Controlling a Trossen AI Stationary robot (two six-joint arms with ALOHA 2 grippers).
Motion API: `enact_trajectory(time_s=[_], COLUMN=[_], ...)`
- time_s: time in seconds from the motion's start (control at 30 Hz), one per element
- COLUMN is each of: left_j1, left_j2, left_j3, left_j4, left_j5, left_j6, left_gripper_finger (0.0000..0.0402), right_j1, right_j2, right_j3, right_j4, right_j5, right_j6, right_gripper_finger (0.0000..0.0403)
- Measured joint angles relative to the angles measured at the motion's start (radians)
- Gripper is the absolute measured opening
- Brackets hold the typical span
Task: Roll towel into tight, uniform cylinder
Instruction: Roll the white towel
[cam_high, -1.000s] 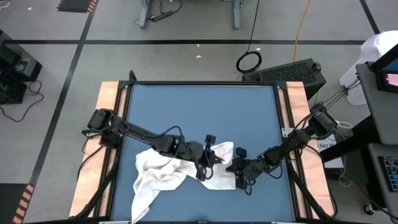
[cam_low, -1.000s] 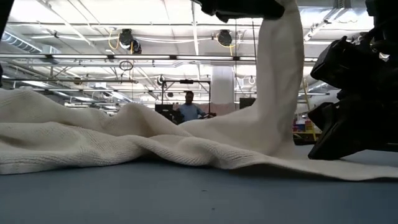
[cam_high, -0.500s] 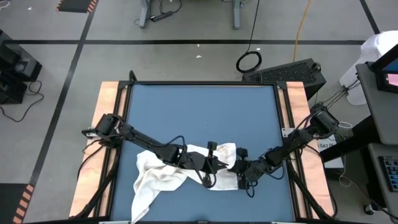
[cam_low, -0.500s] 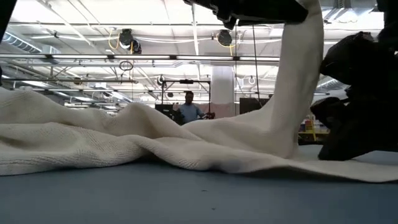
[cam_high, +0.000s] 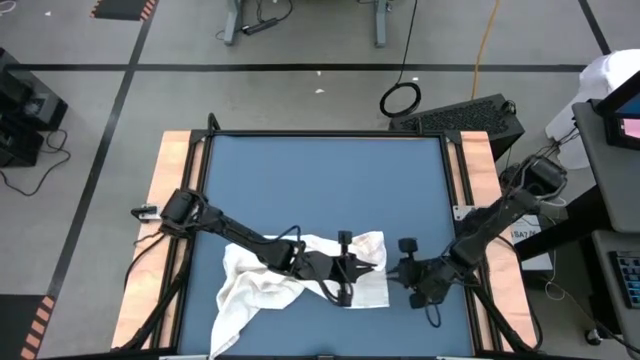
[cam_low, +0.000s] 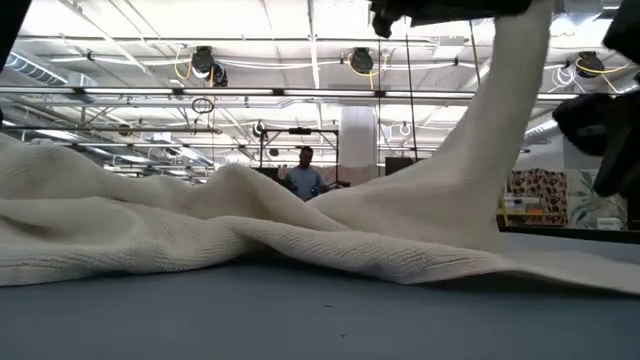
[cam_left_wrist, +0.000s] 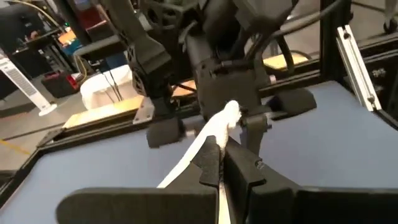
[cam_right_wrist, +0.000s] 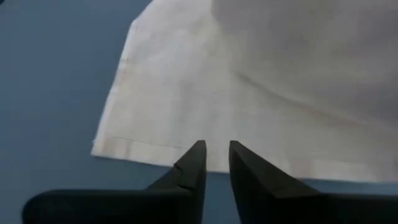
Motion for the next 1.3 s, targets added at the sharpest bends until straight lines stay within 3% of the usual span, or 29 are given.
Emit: enact_trajectory(time_s=[0.17, 0.37, 0.9, 1.3], left_j1=[0.003, 0.005, 0.006, 0.042], left_j2=[0.051, 0.088, 0.087, 0.081], left_j3=[0.077, 0.105, 0.104, 0.104], left_j4=[-0.189, -0.207, -0.328, -0.372], left_j5=[-0.085, -0.094, -0.117, -0.077], left_j6=[-0.054, -0.106, -0.093, -0.080], left_gripper_finger=[0.0005, 0.0005, 0.0005, 0.0005], right_j1=[0.075, 0.104, 0.104, 0.070], right_j2=[-0.062, -0.053, -0.057, -0.057], right_j3=[0.000, -0.004, -0.046, -0.023], right_j4=[-0.103, -0.092, -0.007, -0.005], right_j5=[0.184, 0.303, 0.276, 0.281], right_j6=[0.016, -0.008, -0.026, -0.137], right_gripper_finger=[0.0096, 0.0121, 0.0187, 0.0184])
